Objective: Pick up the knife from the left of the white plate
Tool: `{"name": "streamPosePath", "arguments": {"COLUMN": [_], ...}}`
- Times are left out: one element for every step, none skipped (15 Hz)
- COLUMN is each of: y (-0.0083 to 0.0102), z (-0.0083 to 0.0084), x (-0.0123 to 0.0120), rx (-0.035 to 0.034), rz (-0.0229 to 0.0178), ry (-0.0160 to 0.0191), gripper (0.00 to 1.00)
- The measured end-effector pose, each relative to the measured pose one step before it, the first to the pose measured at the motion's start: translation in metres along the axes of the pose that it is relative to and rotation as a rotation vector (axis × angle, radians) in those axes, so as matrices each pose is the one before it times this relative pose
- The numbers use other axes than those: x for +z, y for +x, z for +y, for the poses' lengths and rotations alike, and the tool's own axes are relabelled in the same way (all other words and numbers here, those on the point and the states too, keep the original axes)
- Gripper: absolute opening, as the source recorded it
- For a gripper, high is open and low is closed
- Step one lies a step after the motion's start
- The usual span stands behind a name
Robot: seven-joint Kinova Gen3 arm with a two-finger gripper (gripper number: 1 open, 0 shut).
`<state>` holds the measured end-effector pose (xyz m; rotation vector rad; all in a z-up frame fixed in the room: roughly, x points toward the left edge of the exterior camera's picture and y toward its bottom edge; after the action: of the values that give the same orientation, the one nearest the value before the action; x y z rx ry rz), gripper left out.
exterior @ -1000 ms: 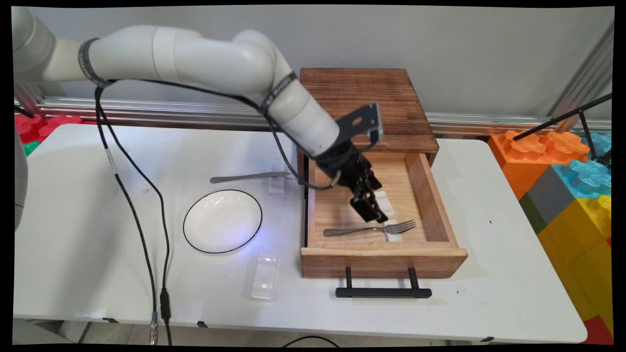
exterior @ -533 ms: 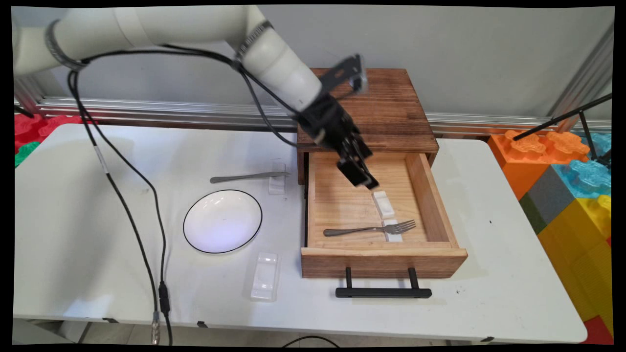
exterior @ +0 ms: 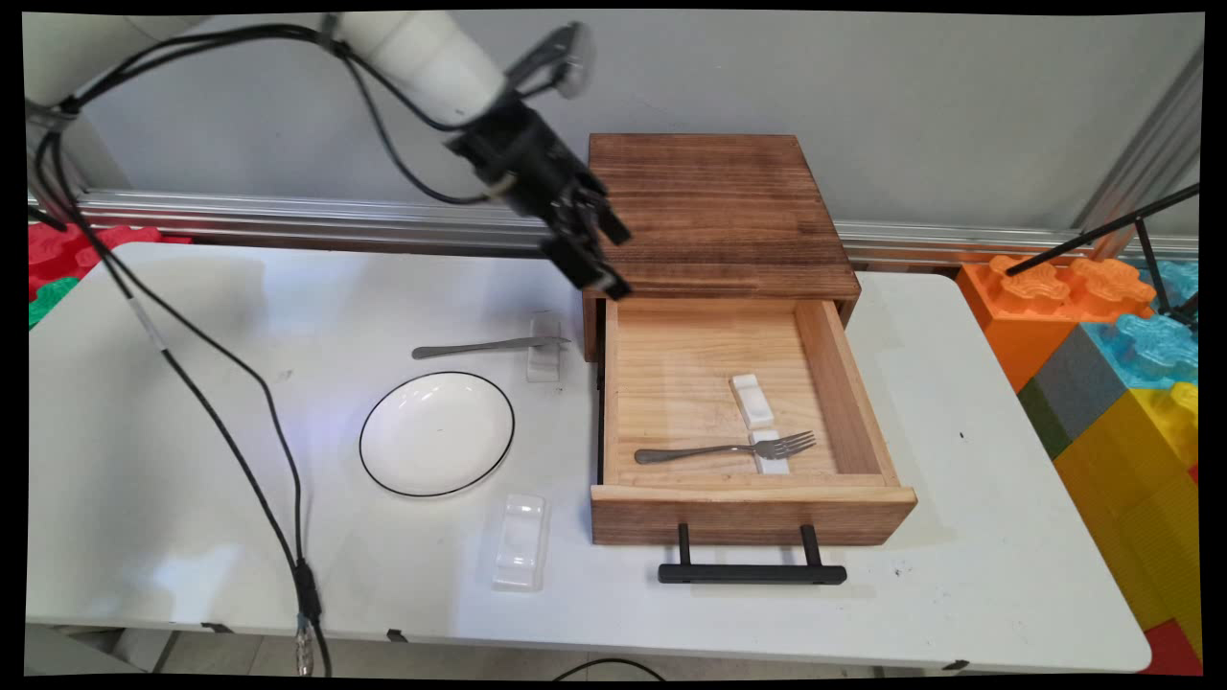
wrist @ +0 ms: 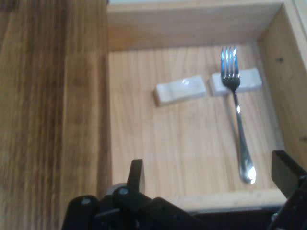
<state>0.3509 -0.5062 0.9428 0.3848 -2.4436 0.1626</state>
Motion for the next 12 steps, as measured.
{"name": "streamPosePath", "arguments": {"y": [-0.00974, -0.01108, -0.00968, -0.01095, -0.00612, -0.00849, -0.00746, -0.01042, -0.01158, -0.01189, -0.01047, -0.01175], "z": [-0.00588, -0.00660, -0.00552, -0.00671, -0.00352, -0.00436, -0.00376, -0.00465, -0.00450, -0.00379, -0.00248, -0.00226], "x": [-0.00895, -0.00939, -0.00727, -0.00711, -0.00368, -0.00414, -0.00324, -0.00314, -0.00196, -0.00020, 0.00091, 0.00273], "rx": [0.00083, 0.00081, -0.00038, 0.00111, 0.00072, 0.00035, 0.00102, -0.00308, -0.00376, -0.00486, -0.00622, -0.00669], "rz": [-0.00659, -0.00743, -0.00675, -0.00735, -0.00412, -0.00581, -0.00583, -0.00546, -0.00702, -0.00769, -0.00500, -0.00645], "ry": [0.00422, 0.00442, 0.00393, 0.00401, 0.00218, 0.00287, 0.00192, 0.00228, 0.00043, -0.00161, -0.00226, -0.00504], "gripper": [1.00, 1.00, 1.00, 1.00, 1.00, 1.00, 1.00, 1.00, 1.00, 1.00, 1.00, 1.00]}}
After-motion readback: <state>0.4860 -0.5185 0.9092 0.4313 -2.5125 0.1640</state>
